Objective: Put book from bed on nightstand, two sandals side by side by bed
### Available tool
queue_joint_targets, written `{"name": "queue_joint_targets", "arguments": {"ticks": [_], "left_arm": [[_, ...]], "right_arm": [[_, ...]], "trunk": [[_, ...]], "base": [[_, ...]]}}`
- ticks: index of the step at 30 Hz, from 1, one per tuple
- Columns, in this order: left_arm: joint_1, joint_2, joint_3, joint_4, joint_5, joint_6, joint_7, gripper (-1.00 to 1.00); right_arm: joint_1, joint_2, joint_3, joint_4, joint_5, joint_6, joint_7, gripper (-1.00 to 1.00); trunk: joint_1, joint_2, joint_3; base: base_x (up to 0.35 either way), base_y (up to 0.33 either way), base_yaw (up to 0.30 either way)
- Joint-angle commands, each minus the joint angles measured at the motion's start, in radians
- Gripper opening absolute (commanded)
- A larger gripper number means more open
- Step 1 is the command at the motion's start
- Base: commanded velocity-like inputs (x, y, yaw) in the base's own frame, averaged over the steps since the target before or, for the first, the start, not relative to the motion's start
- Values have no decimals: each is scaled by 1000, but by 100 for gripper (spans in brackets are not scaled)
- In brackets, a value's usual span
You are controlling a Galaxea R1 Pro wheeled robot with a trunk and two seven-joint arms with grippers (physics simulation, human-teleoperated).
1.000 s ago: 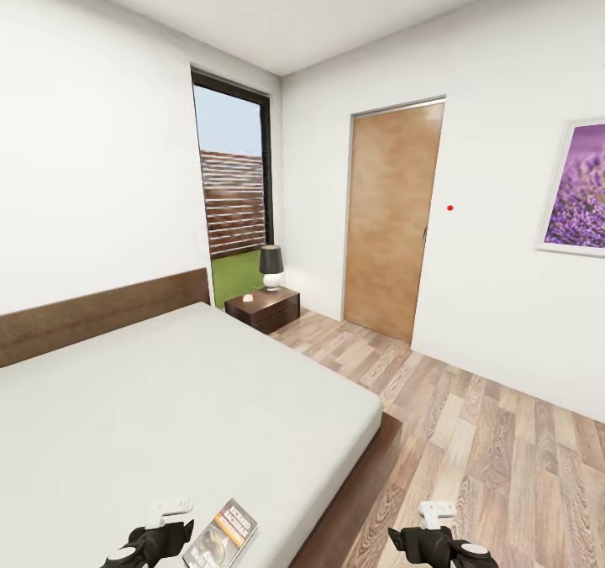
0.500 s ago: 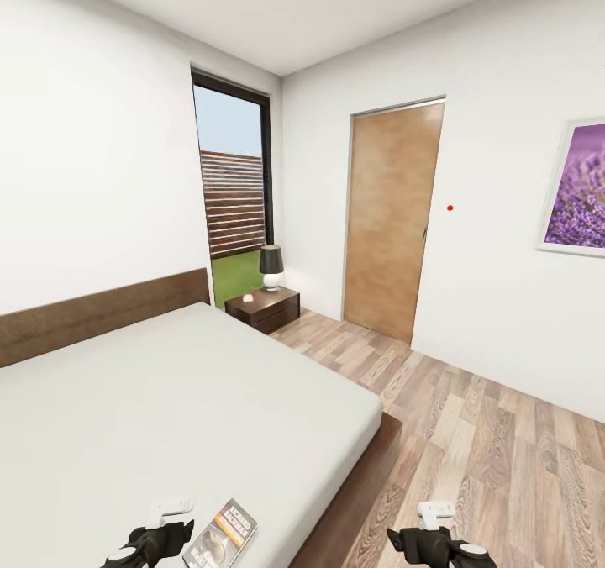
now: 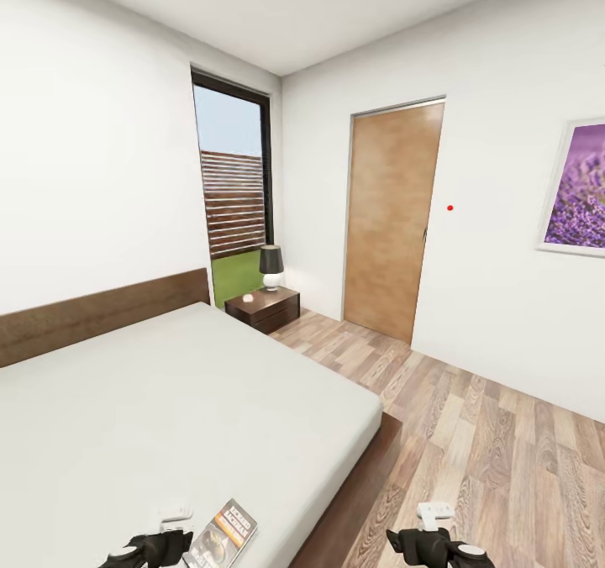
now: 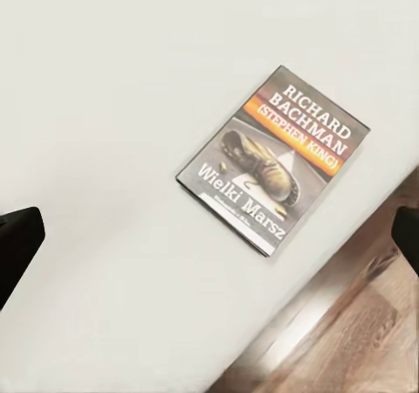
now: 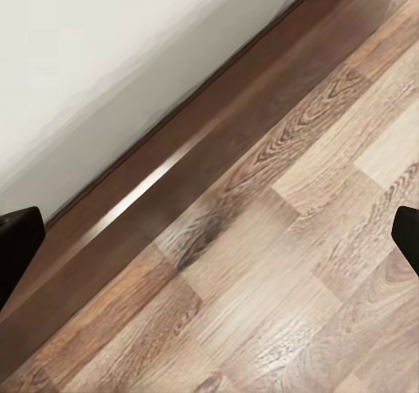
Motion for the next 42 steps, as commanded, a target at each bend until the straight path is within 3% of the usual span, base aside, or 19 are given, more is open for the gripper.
{"name": "queue_joint_targets", "arguments": {"ticks": [1,4,8,15,28,32,42], "left_arm": [[-3,2,-8,-2,11,32,-4,100],[-11,4,-8,-6,12,96,-17,100],[-62,8,-8,-9,11,187,-82,100],[-156,10,-9,-8,9,243,-159,100],[-221,12,-8,-44,11,229,-189,100],[-229,15,-9,-52,10,215,-223,100],[-233,61,-8,-58,10,196,-312,100]], "right_arm": [[0,1,-8,-1,7,3,7,100],[0,1,-8,-1,7,3,6,100],[-1,1,-8,-2,8,3,6,100],[0,1,-9,-1,8,3,6,100],[0,-1,-9,-2,9,3,6,100],[-1,-1,-9,-2,9,2,6,100],[-1,-1,-6,-2,10,2,6,100]], "trunk": [[0,-1,0],[0,-1,0],[0,-1,0],[0,-1,0],[0,-1,0],[0,-1,0],[0,-1,0]], "base": [[0,0,0],[0,0,0],[0,0,0],[0,0,0],[0,0,0],[0,0,0],[0,0,0]]}}
